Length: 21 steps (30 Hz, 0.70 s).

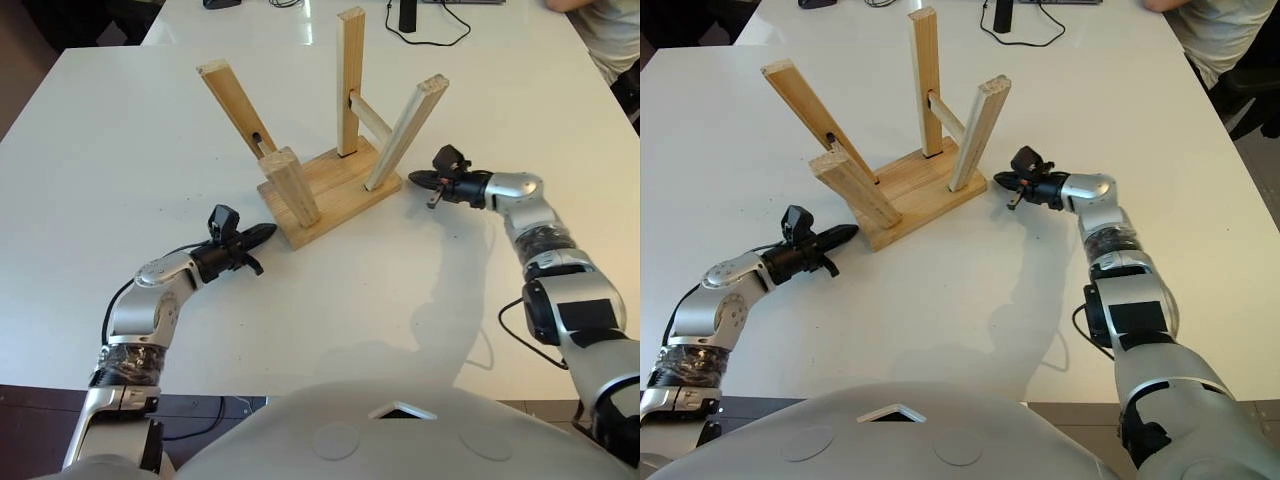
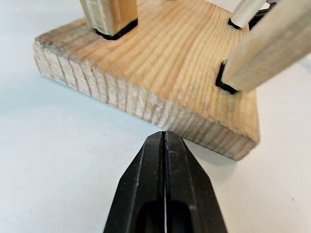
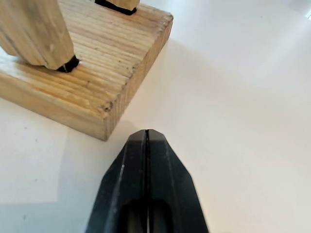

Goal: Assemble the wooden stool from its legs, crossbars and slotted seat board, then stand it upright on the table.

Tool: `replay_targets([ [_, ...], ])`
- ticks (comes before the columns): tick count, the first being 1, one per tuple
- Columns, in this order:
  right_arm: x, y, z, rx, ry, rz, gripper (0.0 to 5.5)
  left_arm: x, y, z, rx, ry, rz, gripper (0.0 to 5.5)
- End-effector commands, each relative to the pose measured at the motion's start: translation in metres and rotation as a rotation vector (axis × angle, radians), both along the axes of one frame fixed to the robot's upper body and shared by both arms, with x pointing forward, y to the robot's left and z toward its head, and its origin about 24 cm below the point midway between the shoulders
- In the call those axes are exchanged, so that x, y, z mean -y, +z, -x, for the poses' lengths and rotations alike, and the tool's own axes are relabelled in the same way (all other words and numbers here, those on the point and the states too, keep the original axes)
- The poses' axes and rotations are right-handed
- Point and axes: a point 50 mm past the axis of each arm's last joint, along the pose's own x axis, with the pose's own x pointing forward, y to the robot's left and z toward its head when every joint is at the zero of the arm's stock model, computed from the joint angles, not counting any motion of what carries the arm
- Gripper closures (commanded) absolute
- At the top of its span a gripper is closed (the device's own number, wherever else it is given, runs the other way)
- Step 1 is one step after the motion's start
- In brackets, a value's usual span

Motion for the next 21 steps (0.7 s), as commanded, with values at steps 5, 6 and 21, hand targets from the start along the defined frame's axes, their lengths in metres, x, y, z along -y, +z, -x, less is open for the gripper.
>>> replay_targets([
  [5,-0.002,-0.002,0.004,-0.016,0.036,-0.041,5.5,0.011,-0.022,0.026,-0.168,-0.059,-0.034,5.46],
  [6,-0.003,-0.004,0.006,-0.026,0.056,-0.047,5.5,0.016,-0.023,0.025,-0.169,-0.063,-0.028,5.46],
  [21,0.001,-0.005,0.111,-0.116,0.328,-0.124,5.5,0.041,-0.021,0.023,-0.117,-0.084,-0.005,5.46],
])
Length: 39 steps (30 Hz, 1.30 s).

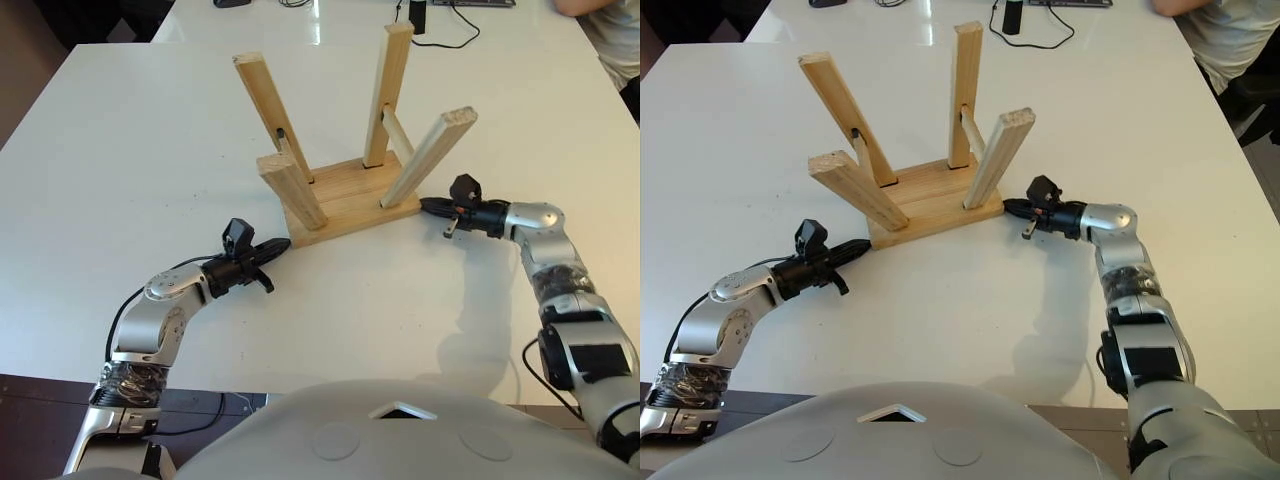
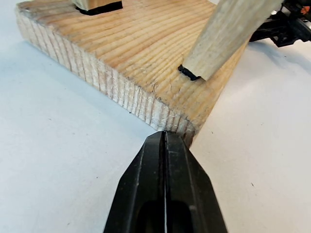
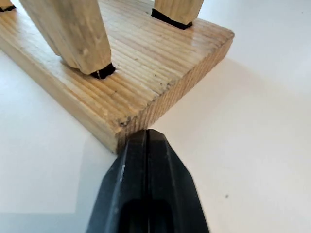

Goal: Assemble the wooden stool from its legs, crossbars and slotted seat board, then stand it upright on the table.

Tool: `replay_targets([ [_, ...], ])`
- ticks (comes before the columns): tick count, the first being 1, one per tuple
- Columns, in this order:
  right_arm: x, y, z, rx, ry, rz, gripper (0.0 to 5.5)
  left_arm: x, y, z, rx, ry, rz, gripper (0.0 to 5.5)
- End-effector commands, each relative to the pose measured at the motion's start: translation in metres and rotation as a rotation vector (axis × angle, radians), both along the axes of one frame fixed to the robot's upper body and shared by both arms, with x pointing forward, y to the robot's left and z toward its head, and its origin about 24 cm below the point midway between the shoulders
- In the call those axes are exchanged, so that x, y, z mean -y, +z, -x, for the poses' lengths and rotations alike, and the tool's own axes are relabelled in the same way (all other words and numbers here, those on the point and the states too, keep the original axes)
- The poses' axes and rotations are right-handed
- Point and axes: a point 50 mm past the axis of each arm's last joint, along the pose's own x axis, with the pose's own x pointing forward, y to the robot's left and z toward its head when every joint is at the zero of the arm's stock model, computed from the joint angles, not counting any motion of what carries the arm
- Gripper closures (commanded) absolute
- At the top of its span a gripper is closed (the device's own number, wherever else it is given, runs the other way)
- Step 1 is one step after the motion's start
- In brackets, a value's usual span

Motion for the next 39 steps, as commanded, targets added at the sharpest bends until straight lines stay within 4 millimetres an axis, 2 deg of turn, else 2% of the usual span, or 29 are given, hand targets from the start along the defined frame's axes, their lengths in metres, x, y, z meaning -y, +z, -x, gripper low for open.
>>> replay_targets([
  [1,-0.031,0.002,0.065,-0.077,0.199,-0.068,5.5,0.024,-0.023,0.024,-0.131,-0.047,-0.01,5.46],
  [4,-0.032,0.006,0.088,-0.101,0.171,-0.08,5.5,0.029,-0.019,0.035,-0.138,-0.049,0.019,5.46],
  [8,-0.036,0.018,0.106,-0.118,0.129,-0.119,5.5,0.033,-0.005,0.049,-0.13,-0.078,0.07,5.46],
  [14,-0.03,0.057,0.112,-0.083,0.093,-0.207,5.5,0.04,0.044,0.055,-0.034,-0.094,0.193,5.46],
  [21,-0.031,0.084,0.128,-0.066,0.086,-0.241,5.5,0.045,0.075,0.06,0.025,-0.127,0.209,5.46],
  [29,-0.031,0.112,0.114,0.019,0.04,-0.348,5.5,0.042,0.101,0.047,0.115,-0.099,0.276,5.46],
  [39,-0.02,0.118,0.109,0.027,-0.013,-0.326,5.5,0.044,0.107,0.048,0.12,-0.111,0.264,5.46],
])
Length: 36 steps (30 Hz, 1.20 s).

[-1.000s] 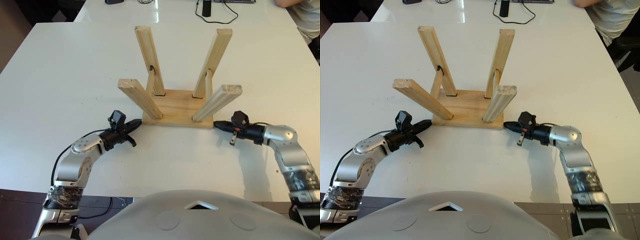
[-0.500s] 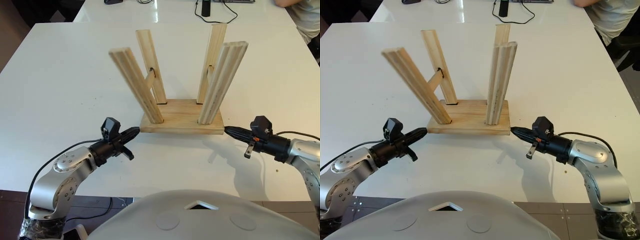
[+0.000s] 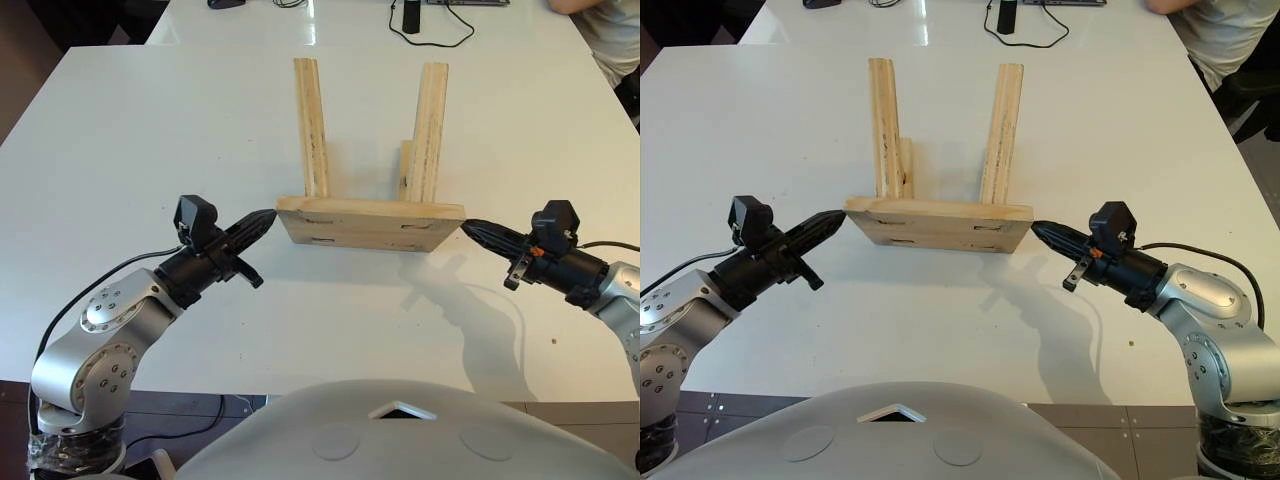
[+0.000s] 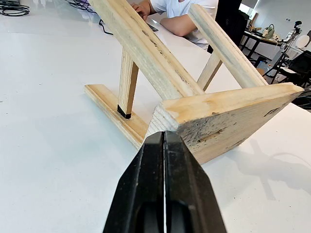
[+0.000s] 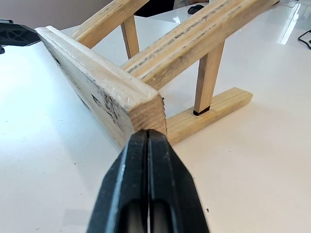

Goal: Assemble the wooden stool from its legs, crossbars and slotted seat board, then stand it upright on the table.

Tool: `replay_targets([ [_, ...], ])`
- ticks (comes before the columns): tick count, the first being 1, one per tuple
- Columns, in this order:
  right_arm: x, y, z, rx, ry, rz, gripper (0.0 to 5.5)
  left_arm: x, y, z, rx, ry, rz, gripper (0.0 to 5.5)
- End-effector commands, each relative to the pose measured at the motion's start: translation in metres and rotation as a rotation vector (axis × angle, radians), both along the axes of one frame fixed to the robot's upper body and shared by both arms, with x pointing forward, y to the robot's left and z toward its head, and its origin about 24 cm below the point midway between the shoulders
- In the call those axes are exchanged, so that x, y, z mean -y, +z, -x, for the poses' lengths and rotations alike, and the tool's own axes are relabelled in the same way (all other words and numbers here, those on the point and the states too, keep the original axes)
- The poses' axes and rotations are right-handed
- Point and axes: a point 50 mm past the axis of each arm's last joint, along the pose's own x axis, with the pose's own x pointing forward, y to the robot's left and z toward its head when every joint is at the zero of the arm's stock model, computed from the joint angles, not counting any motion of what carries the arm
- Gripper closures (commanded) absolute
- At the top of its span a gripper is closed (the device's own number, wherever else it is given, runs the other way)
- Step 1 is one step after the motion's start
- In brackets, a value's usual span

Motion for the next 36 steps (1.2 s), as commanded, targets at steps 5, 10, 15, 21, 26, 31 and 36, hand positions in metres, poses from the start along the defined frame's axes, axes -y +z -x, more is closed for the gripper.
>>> replay_targets([
  [5,-0.009,0.001,-0.003,0.026,0.122,-0.001,5.5,0.019,0.0,0.004,0.003,-0.165,0.005,5.46],
  [10,0.017,-0.029,-0.002,-0.058,0.158,0.201,5.1,-0.019,-0.011,-0.005,0.03,-0.128,-0.151,5.08],
  [15,0.02,-0.032,-0.01,-0.052,0.241,0.244,4.33,-0.043,-0.03,-0.008,0.02,-0.179,-0.314,4.28],
  [21,0.014,-0.039,-0.031,-0.046,0.335,0.264,3.49,-0.034,-0.062,-0.017,0.046,-0.358,-0.376,3.42],
  [26,0.021,-0.048,-0.045,-0.065,0.361,0.311,2.75,-0.029,-0.071,-0.037,0.105,-0.416,-0.402,2.66],
  [31,0.021,-0.051,-0.065,-0.065,0.387,0.332,2.24,-0.029,-0.071,-0.056,0.138,-0.484,-0.412,2.59],
  [36,0.007,-0.053,-0.083,-0.053,0.454,0.319,2.24,-0.02,-0.073,-0.08,0.168,-0.579,-0.446,2.59],
])
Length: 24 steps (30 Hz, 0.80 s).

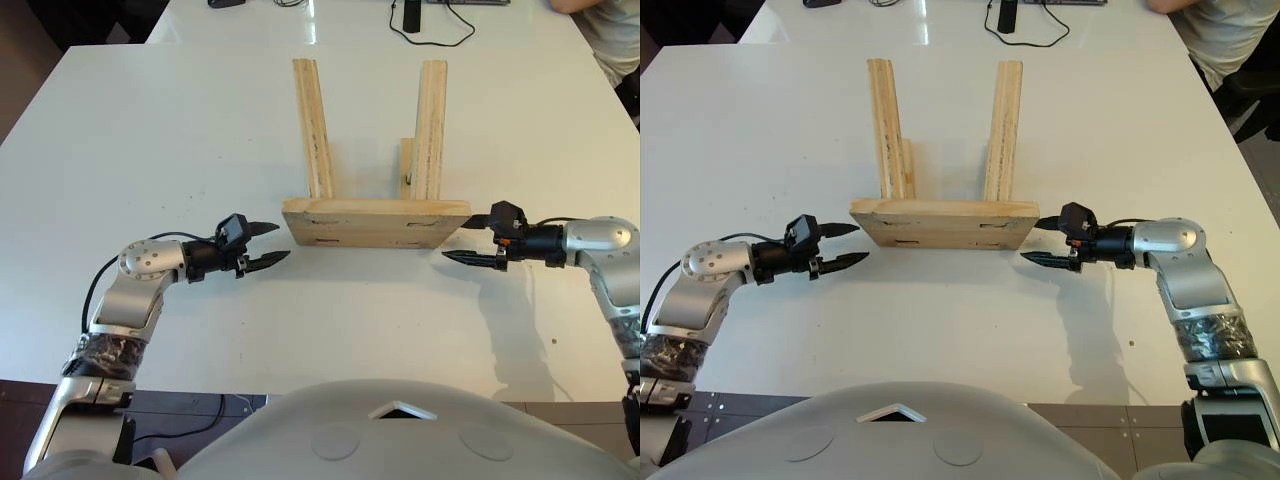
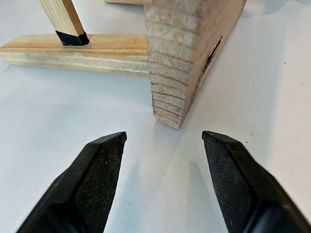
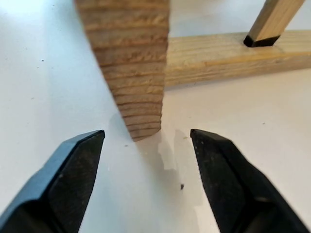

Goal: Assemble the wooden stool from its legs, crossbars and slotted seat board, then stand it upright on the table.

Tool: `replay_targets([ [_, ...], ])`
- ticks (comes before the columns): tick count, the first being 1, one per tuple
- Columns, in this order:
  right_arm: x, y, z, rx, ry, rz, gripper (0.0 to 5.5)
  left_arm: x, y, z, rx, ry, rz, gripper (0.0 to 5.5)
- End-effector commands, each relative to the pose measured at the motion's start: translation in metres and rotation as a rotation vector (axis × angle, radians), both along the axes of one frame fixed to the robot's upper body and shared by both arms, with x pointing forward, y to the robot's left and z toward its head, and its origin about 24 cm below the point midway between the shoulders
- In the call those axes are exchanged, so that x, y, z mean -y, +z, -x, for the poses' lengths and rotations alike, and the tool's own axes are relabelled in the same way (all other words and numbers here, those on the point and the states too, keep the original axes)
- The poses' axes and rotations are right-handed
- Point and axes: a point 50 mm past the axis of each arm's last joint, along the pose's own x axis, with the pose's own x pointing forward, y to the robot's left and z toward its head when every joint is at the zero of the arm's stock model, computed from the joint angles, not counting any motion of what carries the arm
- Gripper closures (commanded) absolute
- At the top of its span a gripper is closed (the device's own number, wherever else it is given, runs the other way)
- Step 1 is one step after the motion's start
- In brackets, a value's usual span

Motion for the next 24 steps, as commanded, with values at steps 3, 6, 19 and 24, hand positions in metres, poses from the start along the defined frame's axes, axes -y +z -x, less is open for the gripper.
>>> replay_targets([
  [3,-0.013,-0.006,-0.016,-0.002,0.095,0.011,2.24,0.015,0.001,-0.021,0.017,-0.137,-0.016,2.59],
  [6,-0.017,-0.009,-0.02,0.001,0.12,0.012,2.42,0.02,0.0,-0.028,0.033,-0.177,-0.021,2.59],
  [19,-0.019,0.0,-0.024,-0.076,0.102,-0.196,3.99,0.029,0.031,-0.034,-0.066,-0.117,0.349,4.03],
  [24,-0.043,0.034,-0.006,-0.191,0.07,-0.561,3.99,0.033,0.09,-0.029,-0.14,0.023,0.825,4.03],
])
